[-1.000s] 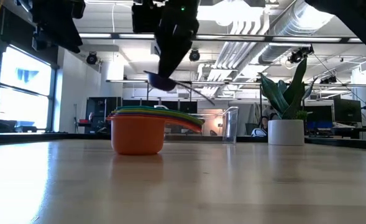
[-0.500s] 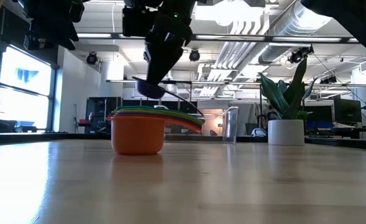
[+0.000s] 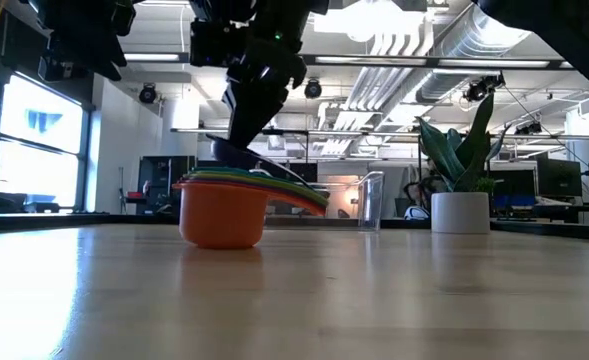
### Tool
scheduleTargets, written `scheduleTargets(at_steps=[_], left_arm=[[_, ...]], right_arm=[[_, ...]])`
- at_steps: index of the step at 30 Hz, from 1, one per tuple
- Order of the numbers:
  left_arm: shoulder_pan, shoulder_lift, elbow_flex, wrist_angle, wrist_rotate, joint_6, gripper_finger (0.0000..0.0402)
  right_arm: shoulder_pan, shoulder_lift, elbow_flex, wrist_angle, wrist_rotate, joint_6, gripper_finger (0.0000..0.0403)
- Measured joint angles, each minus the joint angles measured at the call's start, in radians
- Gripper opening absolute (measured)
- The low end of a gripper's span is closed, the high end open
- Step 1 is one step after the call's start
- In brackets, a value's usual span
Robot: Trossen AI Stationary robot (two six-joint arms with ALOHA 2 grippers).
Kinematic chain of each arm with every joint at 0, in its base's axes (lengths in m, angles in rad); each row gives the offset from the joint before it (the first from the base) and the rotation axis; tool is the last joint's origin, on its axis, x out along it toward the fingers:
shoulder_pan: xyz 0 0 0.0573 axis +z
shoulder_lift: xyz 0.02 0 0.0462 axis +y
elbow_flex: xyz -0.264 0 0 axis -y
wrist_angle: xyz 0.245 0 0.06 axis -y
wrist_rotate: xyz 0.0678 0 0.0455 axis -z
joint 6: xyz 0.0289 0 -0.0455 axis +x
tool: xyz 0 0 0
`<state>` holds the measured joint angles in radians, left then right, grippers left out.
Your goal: Nest measuring cups in basket
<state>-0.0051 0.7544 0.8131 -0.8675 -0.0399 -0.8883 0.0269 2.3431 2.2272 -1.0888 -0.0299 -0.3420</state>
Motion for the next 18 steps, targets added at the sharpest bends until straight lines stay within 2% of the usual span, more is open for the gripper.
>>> scheduleTargets(at_steps=[10,18], left_arm=[[0.000,0.000,0.000,-0.001,-0.002,0.001,0.0090],[0.000,0.000,0.000,-0.001,-0.001,0.027,0.0090]], right_arm=[[0.004,0.002,0.000,0.012,-0.004,-0.007,0.0001],[0.022,0.002,0.000,0.035,-0.005,-0.034,0.0036]])
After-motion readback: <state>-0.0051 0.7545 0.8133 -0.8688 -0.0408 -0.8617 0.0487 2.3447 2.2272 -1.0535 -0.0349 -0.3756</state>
